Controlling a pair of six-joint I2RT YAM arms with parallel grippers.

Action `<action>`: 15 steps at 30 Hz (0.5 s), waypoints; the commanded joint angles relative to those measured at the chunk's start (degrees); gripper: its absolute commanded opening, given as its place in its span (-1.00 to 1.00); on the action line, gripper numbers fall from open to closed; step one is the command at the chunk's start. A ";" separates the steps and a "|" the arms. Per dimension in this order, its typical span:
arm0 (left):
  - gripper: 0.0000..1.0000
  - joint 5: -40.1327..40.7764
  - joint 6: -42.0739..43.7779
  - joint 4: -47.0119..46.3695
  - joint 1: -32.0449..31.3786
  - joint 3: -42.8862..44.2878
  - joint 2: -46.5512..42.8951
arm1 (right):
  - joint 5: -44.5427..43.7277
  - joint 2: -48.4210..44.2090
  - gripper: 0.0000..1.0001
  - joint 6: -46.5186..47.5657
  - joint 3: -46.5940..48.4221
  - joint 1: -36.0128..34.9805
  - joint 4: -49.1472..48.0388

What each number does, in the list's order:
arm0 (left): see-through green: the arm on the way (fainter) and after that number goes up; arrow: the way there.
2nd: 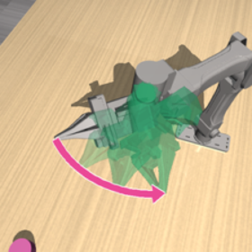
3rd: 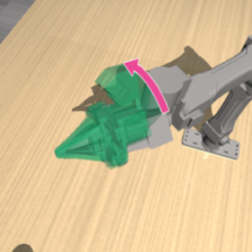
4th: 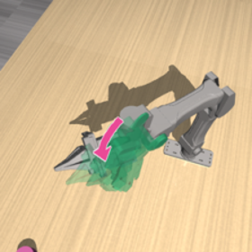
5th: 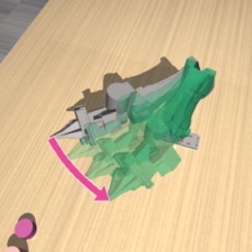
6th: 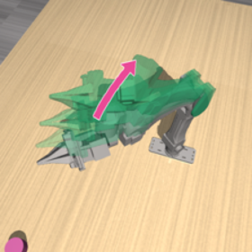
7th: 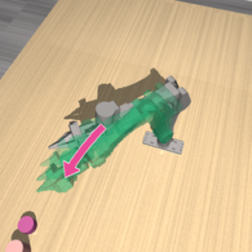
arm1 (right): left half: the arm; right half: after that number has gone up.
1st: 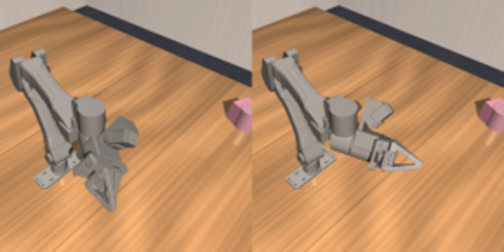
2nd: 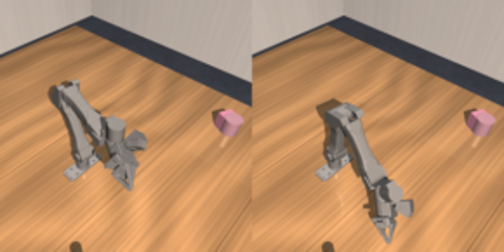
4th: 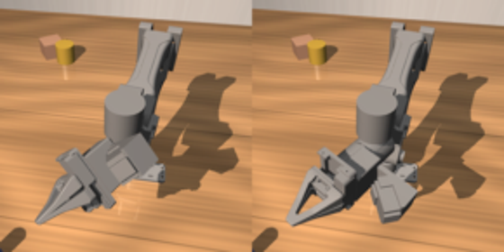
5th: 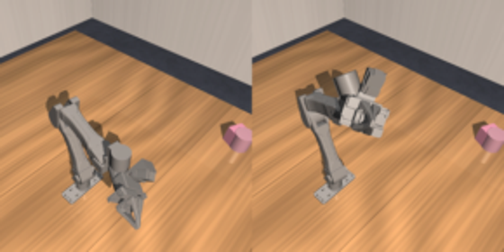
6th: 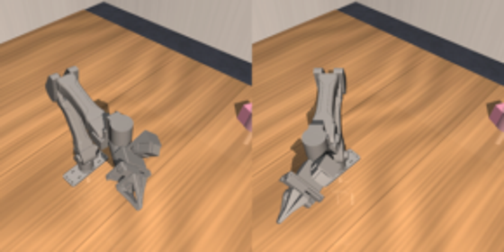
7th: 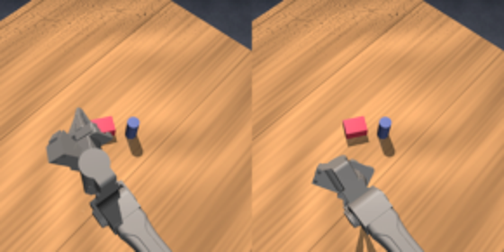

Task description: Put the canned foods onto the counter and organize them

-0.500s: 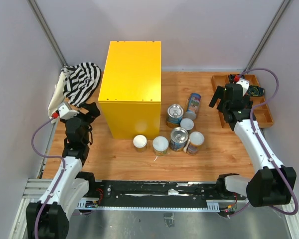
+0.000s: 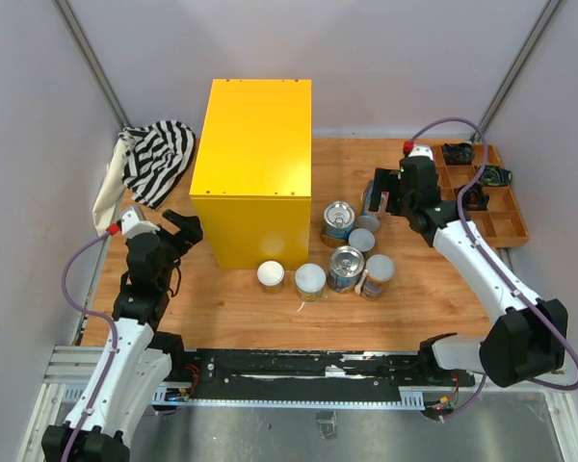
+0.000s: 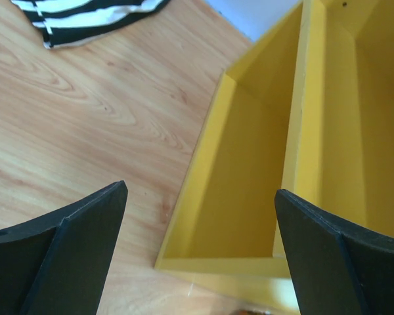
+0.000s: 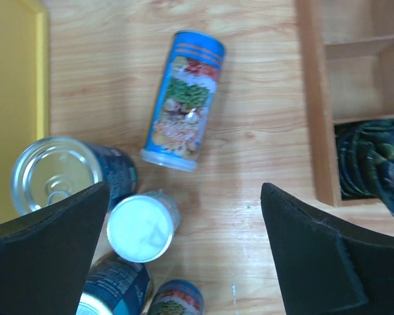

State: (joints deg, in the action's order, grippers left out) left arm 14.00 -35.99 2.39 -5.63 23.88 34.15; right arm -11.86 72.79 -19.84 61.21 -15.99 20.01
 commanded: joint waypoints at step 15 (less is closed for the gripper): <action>0.90 -2.02 -3.63 15.99 -5.92 2.65 -6.84 | 3.70 7.41 1.00 4.62 2.73 -15.94 0.01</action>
State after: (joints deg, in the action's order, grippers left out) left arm 14.22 -39.09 16.60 -10.92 25.56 28.36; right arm -9.15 79.70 -16.49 62.65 -30.02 20.03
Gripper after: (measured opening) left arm 0.955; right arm 0.998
